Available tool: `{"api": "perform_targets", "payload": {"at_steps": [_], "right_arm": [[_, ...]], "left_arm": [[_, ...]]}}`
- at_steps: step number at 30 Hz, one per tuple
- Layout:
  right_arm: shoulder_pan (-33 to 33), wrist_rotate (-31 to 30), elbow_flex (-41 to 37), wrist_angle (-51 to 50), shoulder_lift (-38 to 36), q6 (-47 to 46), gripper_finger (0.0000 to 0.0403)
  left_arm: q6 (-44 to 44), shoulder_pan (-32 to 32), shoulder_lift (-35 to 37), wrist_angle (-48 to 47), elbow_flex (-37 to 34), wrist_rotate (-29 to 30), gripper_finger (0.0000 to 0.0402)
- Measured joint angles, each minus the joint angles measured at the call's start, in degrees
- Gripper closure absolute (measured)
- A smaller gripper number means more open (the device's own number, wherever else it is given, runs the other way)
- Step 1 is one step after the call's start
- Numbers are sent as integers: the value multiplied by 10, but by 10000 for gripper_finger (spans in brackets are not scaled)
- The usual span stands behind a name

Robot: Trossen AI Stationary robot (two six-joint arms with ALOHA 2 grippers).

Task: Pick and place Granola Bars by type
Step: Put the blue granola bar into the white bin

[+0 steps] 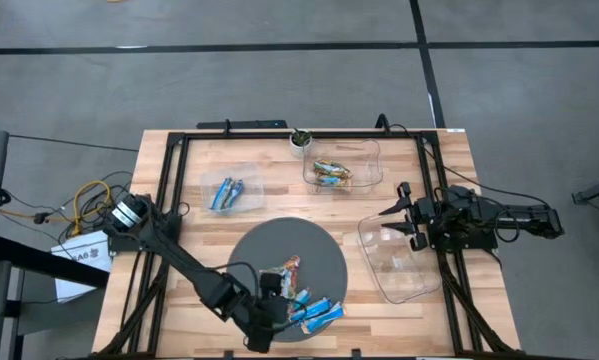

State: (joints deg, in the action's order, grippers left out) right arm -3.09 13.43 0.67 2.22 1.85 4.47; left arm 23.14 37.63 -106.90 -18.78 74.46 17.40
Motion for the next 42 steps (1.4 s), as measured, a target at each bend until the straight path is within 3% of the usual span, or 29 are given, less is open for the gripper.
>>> {"api": "perform_targets", "payload": {"at_steps": [4,11,24,42], "right_arm": [[0,0,0,1,0,0,268],[0,0,0,-1,0,0,269],[0,0,0,0,1,0,268],[0,0,0,0,2,0,269]], "left_arm": [[-19,-8,-30,69,0,0,86],[-15,-35,-62,74,32,14,86],[30,-49,-141,-42,172,11,86],[74,-52,-190,-23,172,26,86]]}}
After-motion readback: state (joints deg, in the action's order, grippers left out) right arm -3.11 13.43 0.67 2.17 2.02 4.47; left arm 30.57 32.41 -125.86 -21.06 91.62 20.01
